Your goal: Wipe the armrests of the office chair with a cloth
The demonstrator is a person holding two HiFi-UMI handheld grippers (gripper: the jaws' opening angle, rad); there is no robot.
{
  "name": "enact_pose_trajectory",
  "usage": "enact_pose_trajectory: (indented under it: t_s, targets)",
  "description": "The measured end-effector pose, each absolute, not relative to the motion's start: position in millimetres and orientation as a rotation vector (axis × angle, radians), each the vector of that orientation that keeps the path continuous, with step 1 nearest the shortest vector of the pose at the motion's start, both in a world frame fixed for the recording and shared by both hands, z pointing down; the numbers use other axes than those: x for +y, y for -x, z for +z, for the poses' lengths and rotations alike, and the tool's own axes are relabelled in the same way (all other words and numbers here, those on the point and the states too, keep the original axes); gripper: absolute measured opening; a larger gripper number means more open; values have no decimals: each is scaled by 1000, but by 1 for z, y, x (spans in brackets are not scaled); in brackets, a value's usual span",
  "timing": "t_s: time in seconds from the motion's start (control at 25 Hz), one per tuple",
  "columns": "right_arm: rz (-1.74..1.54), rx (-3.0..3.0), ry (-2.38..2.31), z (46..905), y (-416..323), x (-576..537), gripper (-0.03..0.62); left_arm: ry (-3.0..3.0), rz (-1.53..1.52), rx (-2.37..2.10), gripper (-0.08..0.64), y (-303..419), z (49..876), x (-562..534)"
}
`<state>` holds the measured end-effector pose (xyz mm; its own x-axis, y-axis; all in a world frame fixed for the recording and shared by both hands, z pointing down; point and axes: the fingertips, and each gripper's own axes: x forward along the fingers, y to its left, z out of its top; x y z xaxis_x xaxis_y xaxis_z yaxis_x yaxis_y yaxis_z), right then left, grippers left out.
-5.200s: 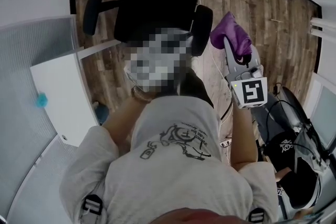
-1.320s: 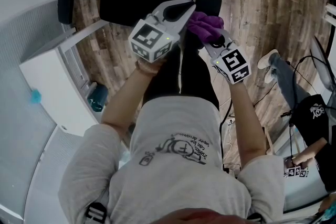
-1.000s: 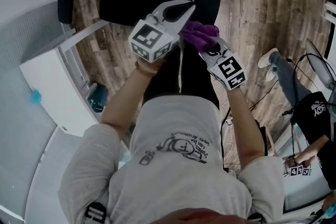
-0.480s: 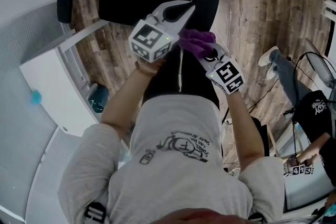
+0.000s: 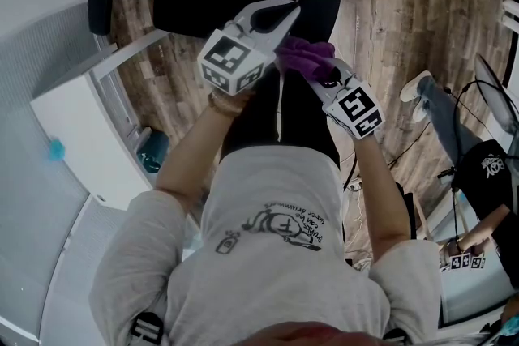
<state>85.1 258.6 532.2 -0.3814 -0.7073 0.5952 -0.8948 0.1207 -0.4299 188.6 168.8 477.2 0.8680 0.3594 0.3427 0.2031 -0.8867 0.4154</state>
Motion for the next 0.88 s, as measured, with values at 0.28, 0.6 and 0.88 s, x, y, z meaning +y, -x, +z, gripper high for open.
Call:
enact_pose_trajectory:
  t_s: [0.28, 0.6, 0.88]
  targets:
    - [1076, -2156, -1598, 531, -99, 247, 28, -2668, 589, 414, 0, -189, 478, 163]
    - [1030, -2126, -1640, 532, -137, 232, 28, -2665, 594, 409, 0, -194, 480, 162]
    - [1012, -2101, -1703, 536, -171, 218, 28, -2658, 599, 403, 0, -199, 485, 162]
